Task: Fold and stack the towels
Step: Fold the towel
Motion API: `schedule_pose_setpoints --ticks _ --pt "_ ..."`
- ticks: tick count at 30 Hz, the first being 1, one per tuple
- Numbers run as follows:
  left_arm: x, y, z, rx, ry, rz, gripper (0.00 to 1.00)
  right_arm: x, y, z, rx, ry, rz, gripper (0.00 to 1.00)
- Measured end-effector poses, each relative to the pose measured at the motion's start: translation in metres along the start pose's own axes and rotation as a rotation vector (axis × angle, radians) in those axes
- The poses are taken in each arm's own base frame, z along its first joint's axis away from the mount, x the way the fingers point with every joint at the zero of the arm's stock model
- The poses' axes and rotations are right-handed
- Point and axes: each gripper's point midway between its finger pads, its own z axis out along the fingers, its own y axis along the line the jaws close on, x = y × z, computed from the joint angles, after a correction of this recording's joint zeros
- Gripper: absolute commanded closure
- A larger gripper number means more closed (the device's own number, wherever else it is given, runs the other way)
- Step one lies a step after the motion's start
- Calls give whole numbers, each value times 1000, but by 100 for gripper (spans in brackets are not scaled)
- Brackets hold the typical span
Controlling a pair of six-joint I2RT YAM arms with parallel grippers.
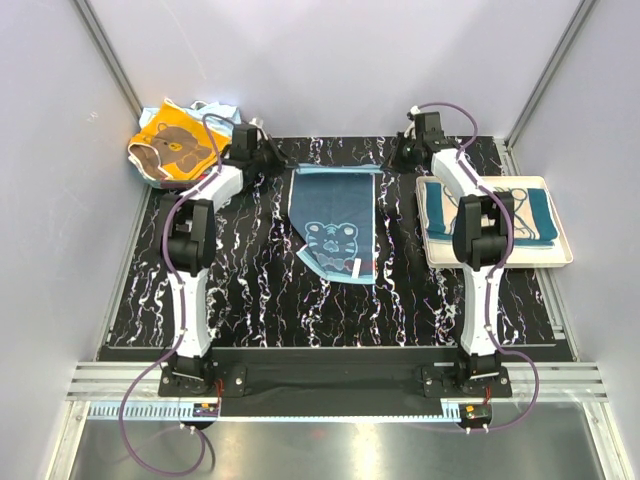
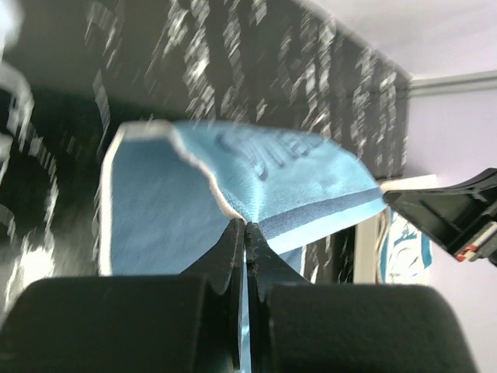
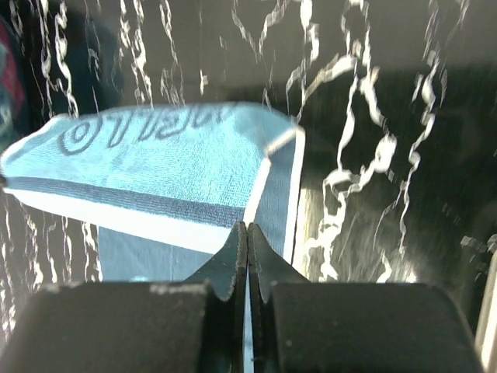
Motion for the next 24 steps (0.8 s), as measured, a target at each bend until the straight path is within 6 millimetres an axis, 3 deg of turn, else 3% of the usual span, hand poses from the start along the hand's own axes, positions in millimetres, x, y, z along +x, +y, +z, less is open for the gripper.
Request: schedule_pose_setpoints --ticks 6,8,13,14,16,17,18,21,24 --pt "41 26 -15 -76 75 -50 100 39 -4 -10 7 68 43 100" --pt "49 28 -19 -98 86 -51 95 47 -3 -13 9 79 48 100" --pt "72 41 -34 -155 100 -53 71 71 -2 -15 26 110 46 100" --pt "76 46 -36 -170 103 -57 59 77 -3 -14 33 118 46 100" --pt "85 55 -40 -195 112 -56 46 90 -4 -11 42 140 48 99" --pt "89 59 -42 -208 118 -58 41 96 -6 -10 49 150 51 95" --pt "94 63 -44 -220 122 -58 39 102 -7 -9 54 161 54 83" --pt "106 71 -56 -263 123 -57 38 111 -11 -8 66 177 62 71" --pt "115 65 -81 -300 90 -25 48 119 -18 -7 92 183 65 69"
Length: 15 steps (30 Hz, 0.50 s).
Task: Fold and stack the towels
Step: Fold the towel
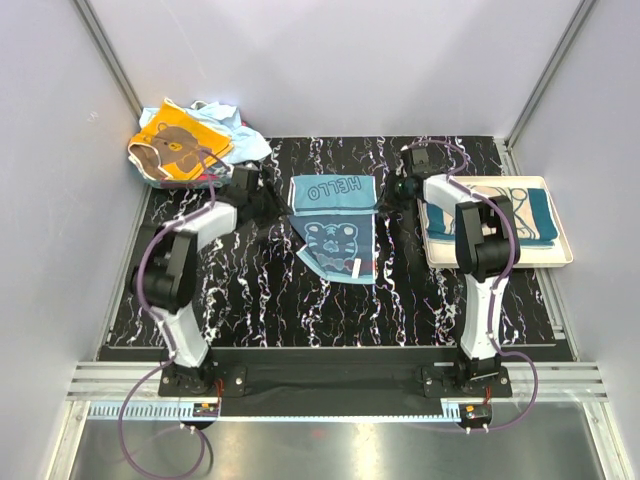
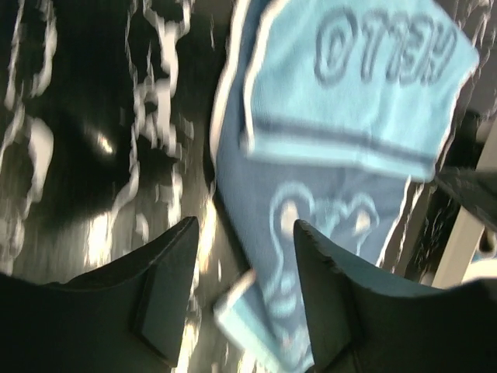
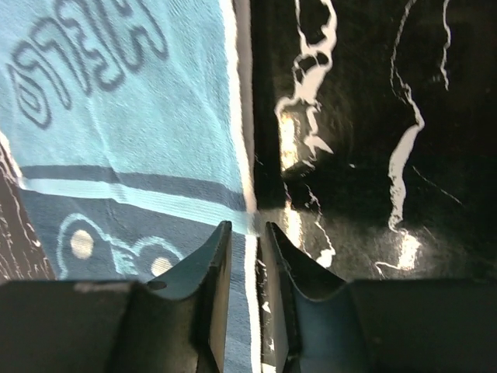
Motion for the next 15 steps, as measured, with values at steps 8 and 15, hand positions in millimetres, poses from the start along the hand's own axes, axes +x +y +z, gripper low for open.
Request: schedule_pose_setpoints --ticks 8,15 --pt "49 -9 -57 -42 -69 131 54 6 -8 -11 41 -18 1 68" --pt "92 19 -31 -147 28 226 48 -6 1 -20 21 -63 -10 69"
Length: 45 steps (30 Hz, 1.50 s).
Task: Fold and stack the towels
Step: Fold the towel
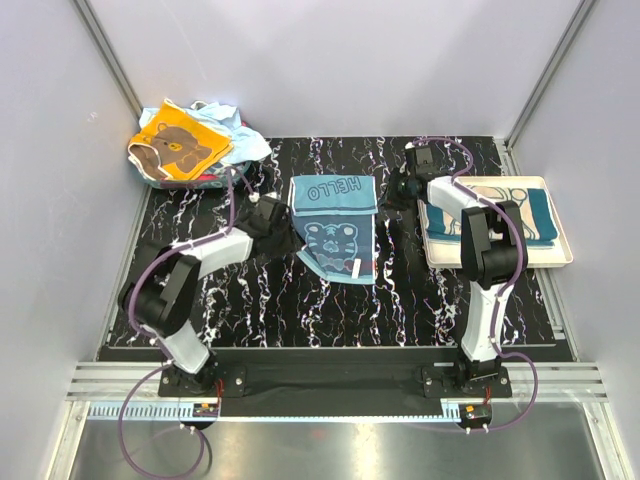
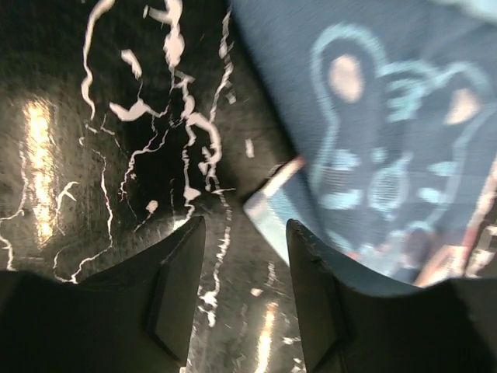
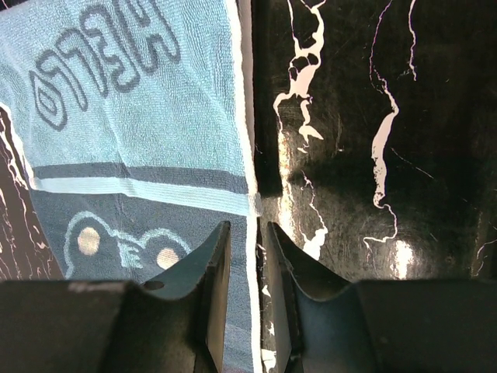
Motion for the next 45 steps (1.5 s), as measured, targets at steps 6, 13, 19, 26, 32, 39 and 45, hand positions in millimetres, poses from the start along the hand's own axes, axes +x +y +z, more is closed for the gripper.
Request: schedule_pose_setpoints --ticks 6,13,19,26,32,39,45 --pt "8 0 14 -32 25 46 51 -1 1 -2 -3 -5 -1 69" --pt "5 -1 24 -66 8 83 65 -8 7 -11 -15 -29 -7 70" --pt "10 -3 24 -79 4 108 78 -14 12 -18 -25 -46 -12 71" --pt "16 -8 23 -86 -9 137 99 -14 13 -19 -27 -48 -12 72" --pt "27 1 12 -108 -18 123 100 -14 13 -19 -29 -47 -12 72" --pt "49 27 -12 -147 -3 83 100 -14 13 -19 -28 -47 -16 73" --pt "62 38 -26 -156 6 46 100 -14 13 -19 -28 -47 -16 71"
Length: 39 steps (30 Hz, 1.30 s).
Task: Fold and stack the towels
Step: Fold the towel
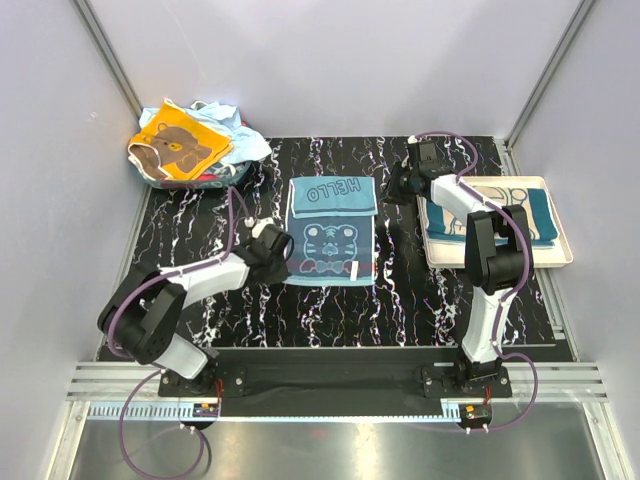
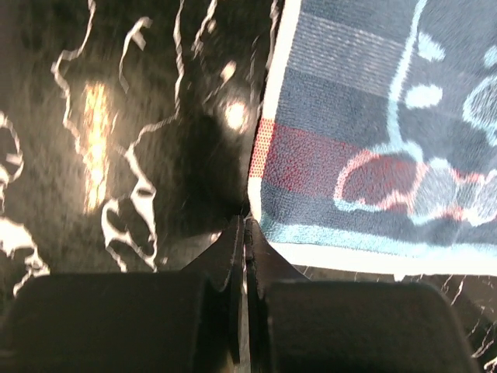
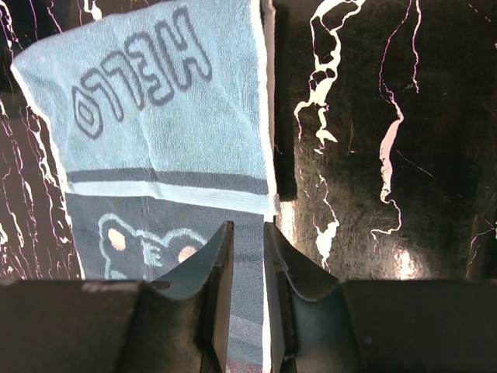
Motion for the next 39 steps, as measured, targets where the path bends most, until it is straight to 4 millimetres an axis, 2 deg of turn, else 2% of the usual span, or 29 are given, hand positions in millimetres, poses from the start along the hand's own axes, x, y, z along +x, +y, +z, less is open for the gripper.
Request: schedule_pose_setpoints --ticks 5,6,8,9,13,16,19,21,22,24,25,27,30,33,36,39 --pt "10 8 -8 -7 13 -19 97 0 -1 0 5 -2 0 71" --pt "12 9 -10 -10 17 -20 89 0 -1 0 6 -3 1 70" --pt "14 12 -12 -19 25 -20 81 -1 -2 0 10 -5 1 68" --pt "15 13 -14 -23 29 -19 73 -1 -3 0 16 -8 1 67" --pt "9 13 -28 -26 23 -13 68 -2 -4 0 24 -12 2 66" --pt "-21 -4 -41 1 -20 -17 68 -2 -4 1 25 -11 2 65" --pt "-71 -27 -52 55 -103 -54 68 -1 -5 2 26 -7 4 62" --pt "-107 -37 -52 75 -151 -80 68 2 -7 6 28 1 7 61" --pt "-126 -41 -48 81 -169 -92 68 5 -8 9 32 10 10 61" --pt "-151 -47 -34 82 -182 -102 68 11 -13 16 39 30 17 61" --pt "-161 -49 -23 85 -182 -105 68 15 -15 20 44 41 20 61" --pt "-169 -49 0 85 -159 -108 68 21 -19 26 52 58 26 60" --pt "-161 -44 36 61 -89 -95 68 27 -24 33 62 76 34 61" --pt "-147 -40 60 45 -28 -82 68 29 -25 34 62 81 37 60" --pt "-141 -40 70 46 2 -78 68 29 -24 34 58 83 39 61" --pt "-146 -44 70 59 -3 -75 68 28 -24 34 57 81 40 61"
